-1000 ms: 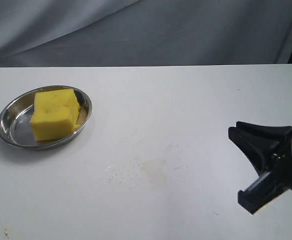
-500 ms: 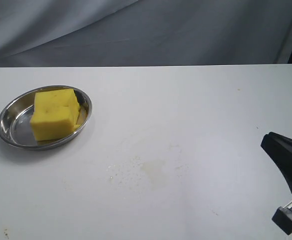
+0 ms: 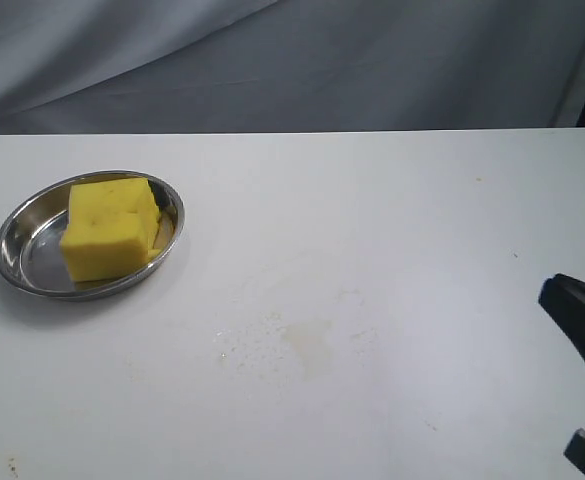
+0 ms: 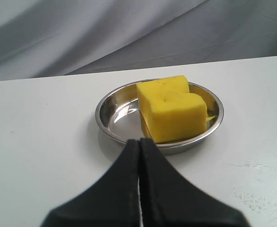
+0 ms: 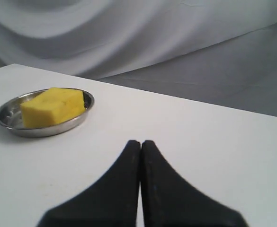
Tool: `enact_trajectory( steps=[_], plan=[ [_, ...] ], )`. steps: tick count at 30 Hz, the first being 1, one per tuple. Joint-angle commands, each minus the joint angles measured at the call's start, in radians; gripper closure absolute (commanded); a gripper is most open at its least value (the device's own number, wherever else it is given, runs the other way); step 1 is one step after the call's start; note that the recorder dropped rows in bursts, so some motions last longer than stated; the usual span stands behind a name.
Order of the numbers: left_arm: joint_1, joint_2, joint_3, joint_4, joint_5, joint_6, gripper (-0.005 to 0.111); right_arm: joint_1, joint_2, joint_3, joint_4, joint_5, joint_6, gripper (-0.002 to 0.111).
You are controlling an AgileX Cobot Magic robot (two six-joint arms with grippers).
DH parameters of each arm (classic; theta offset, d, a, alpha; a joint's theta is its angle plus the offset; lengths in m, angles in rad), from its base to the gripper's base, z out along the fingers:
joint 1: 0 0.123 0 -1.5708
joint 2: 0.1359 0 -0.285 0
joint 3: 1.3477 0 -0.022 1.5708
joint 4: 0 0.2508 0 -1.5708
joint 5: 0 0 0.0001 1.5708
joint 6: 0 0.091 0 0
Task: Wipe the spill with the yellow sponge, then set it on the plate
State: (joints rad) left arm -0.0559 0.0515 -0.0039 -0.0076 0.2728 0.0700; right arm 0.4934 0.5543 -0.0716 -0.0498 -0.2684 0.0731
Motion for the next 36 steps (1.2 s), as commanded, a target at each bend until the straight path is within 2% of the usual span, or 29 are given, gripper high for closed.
enact_trajectory(
  steps=[1,4,5,11,18,25,36],
  plan=[
    [-0.006,-0.004,0.004,-0.008,-0.008,-0.001,0.107,-0.103,-0.189,0.036,0.008,0.166,-0.030,0.108],
    [-0.006,-0.004,0.004,-0.008,-0.008,-0.001,0.107,-0.207,-0.290,0.072,0.008,0.086,-0.048,0.108],
    [-0.006,-0.004,0.004,-0.008,-0.008,-0.001,0.107,-0.245,-0.316,0.072,0.008,0.143,-0.048,0.108],
    [-0.006,-0.004,0.004,-0.008,-0.008,-0.001,0.107,-0.439,-0.381,0.072,0.010,0.194,-0.036,0.108],
    [-0.006,-0.004,0.004,-0.008,-0.008,-0.001,0.107,-0.593,-0.449,0.072,0.011,0.320,-0.035,0.108],
    [-0.006,-0.004,0.004,-0.008,-0.008,-0.001,0.107,-0.643,-0.554,0.072,0.011,0.420,-0.041,0.108],
    [-0.006,-0.004,0.004,-0.008,-0.008,-0.001,0.107,-0.645,-0.554,0.072,0.005,0.563,-0.046,0.108]
  ],
)
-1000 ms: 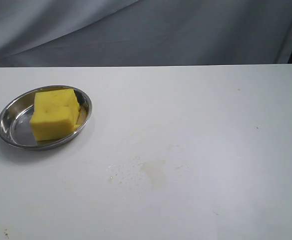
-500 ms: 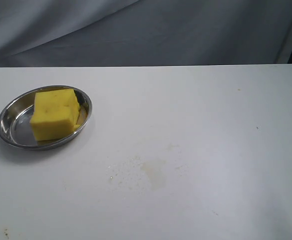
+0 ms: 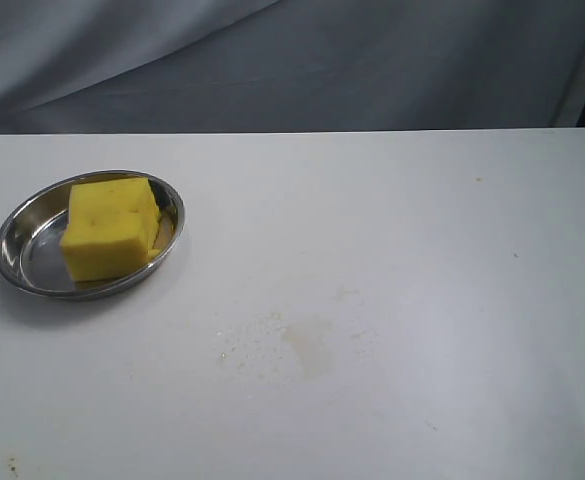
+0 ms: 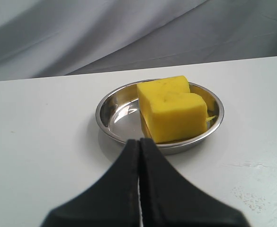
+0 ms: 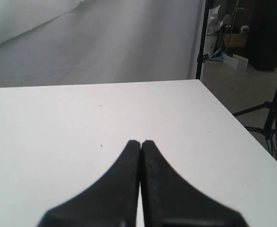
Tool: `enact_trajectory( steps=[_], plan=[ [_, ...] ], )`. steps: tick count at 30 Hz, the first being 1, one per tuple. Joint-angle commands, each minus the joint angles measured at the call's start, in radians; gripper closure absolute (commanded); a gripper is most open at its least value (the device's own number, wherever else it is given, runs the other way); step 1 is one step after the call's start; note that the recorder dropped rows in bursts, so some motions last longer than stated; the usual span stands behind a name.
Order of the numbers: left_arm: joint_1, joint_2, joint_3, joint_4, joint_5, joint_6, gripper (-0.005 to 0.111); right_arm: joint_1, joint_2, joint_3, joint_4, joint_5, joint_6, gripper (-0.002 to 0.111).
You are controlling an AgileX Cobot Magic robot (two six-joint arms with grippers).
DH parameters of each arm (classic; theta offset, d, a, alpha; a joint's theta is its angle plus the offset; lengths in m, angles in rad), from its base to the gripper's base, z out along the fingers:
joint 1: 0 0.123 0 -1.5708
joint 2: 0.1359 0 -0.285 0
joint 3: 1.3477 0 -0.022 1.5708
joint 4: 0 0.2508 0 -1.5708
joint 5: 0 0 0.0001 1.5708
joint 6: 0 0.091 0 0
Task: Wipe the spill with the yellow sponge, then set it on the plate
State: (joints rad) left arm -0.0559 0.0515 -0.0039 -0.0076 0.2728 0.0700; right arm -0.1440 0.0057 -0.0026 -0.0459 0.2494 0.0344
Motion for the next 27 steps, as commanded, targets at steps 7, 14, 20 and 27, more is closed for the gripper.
enact_trajectory(
  steps=[7,14,20,27],
  plan=[
    [-0.006,-0.004,0.004,-0.008,-0.008,-0.001,0.107,-0.008,-0.006,0.003,0.001,0.079,-0.041,0.108],
    [-0.006,-0.004,0.004,-0.008,-0.008,-0.001,0.107,0.049,-0.006,0.003,0.001,0.079,-0.046,0.108],
    [-0.006,-0.004,0.004,-0.008,-0.008,-0.001,0.107,0.086,-0.006,0.003,0.008,0.079,-0.044,0.108],
    [-0.006,-0.004,0.004,-0.008,-0.008,-0.001,0.107,0.093,-0.006,0.003,0.015,0.079,-0.026,0.108]
  ],
)
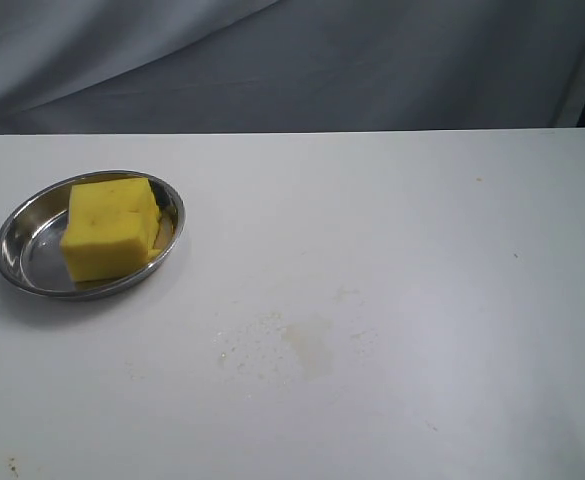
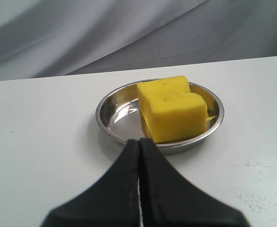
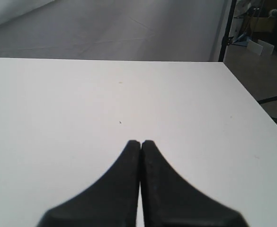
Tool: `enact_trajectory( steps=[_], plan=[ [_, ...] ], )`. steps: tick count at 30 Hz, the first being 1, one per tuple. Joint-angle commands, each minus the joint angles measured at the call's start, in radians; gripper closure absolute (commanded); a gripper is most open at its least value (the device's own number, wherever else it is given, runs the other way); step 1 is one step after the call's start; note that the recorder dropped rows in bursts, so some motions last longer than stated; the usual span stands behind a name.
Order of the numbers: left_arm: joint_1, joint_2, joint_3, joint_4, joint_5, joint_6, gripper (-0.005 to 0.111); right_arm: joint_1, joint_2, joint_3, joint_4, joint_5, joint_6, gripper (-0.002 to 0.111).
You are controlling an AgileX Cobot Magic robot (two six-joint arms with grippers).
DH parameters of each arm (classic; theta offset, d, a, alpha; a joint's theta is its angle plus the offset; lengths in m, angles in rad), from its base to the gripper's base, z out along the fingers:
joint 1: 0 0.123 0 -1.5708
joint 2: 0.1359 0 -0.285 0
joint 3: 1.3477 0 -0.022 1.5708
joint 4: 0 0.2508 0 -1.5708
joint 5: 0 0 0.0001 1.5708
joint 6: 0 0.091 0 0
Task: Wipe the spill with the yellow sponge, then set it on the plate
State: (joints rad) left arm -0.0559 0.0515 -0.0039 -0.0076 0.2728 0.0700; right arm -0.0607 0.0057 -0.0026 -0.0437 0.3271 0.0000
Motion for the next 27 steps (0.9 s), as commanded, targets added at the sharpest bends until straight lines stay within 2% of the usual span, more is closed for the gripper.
enact_trajectory(
  steps=[1,5,27],
  plan=[
    [-0.006,-0.004,0.004,-0.008,-0.008,-0.001,0.107,0.015,-0.006,0.003,0.013,0.002,0.008,0.108],
    [-0.006,-0.004,0.004,-0.008,-0.008,-0.001,0.107,0.053,-0.006,0.003,0.011,0.004,0.008,0.108],
    [-0.006,-0.004,0.004,-0.008,-0.008,-0.001,0.107,0.052,-0.006,0.003,0.009,0.006,0.008,0.108]
  ],
)
